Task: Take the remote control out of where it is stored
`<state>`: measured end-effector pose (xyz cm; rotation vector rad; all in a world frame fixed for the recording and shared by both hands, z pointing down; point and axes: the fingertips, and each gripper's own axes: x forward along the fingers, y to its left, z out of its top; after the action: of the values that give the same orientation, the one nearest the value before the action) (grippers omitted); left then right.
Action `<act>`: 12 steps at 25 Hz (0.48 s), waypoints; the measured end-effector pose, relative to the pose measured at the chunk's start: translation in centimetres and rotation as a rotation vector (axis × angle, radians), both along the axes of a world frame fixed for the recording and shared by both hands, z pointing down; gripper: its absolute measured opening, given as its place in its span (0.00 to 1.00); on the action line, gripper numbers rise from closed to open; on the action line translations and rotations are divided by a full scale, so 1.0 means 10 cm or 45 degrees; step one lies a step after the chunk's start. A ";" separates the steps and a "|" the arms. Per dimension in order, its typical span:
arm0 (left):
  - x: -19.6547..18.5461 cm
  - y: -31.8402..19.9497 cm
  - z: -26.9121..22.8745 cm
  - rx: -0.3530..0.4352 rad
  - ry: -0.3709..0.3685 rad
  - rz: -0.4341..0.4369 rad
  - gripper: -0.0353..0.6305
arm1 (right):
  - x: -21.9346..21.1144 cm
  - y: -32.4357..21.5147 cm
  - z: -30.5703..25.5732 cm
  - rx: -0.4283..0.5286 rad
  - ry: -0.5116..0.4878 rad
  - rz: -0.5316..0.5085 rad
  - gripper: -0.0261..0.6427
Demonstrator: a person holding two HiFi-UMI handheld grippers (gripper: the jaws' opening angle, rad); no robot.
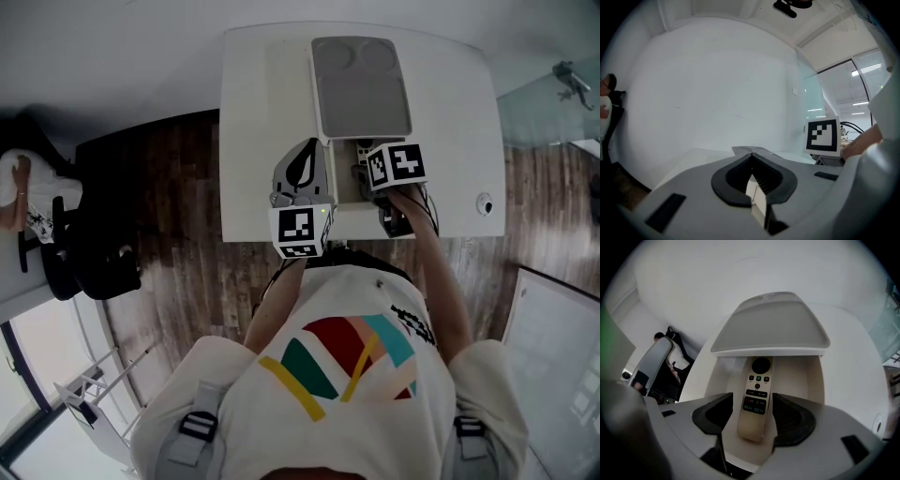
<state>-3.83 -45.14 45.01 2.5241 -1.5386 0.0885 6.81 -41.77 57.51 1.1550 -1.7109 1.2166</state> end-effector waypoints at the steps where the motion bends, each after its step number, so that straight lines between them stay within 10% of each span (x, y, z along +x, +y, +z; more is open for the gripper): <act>1: -0.01 0.01 0.00 0.000 0.003 0.000 0.06 | 0.00 0.01 0.02 -0.017 0.022 -0.006 0.40; 12: -0.06 -0.01 -0.03 0.006 -0.011 0.003 0.06 | 0.07 -0.03 0.18 -0.108 0.173 0.010 0.40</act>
<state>-4.42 -45.26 44.71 2.5325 -1.5409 0.0965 7.47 -42.06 59.32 1.1671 -1.5414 1.1760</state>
